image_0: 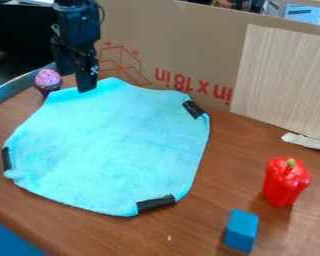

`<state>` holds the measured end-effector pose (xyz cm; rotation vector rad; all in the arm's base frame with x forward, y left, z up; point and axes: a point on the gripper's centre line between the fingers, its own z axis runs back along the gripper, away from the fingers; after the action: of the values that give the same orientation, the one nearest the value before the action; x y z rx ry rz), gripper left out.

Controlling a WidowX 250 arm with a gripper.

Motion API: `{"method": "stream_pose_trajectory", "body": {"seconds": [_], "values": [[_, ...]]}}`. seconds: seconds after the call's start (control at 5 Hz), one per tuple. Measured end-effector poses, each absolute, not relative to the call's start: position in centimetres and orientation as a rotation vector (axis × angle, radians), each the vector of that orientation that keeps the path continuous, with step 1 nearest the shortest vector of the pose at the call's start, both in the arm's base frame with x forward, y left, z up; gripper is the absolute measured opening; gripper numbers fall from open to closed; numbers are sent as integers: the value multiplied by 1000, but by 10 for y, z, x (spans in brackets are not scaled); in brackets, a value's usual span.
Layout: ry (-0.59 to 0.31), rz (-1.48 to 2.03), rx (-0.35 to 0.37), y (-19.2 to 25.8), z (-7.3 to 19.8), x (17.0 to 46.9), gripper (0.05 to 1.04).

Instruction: Fold the cloth from bottom right to top left

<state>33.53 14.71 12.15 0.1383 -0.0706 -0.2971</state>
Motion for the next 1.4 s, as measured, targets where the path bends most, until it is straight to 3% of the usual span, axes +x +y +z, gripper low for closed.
{"method": "stream_pose_trajectory", "body": {"seconds": [0.6, 0.8, 1.0, 1.4], "values": [[21, -419, 20, 138, 80, 313, 1000], [13, -486, 23, 109, 69, 304, 1000], [-37, -514, 79, 83, 58, 294, 1000], [-80, -591, 76, 50, 60, 287, 1000]]}}
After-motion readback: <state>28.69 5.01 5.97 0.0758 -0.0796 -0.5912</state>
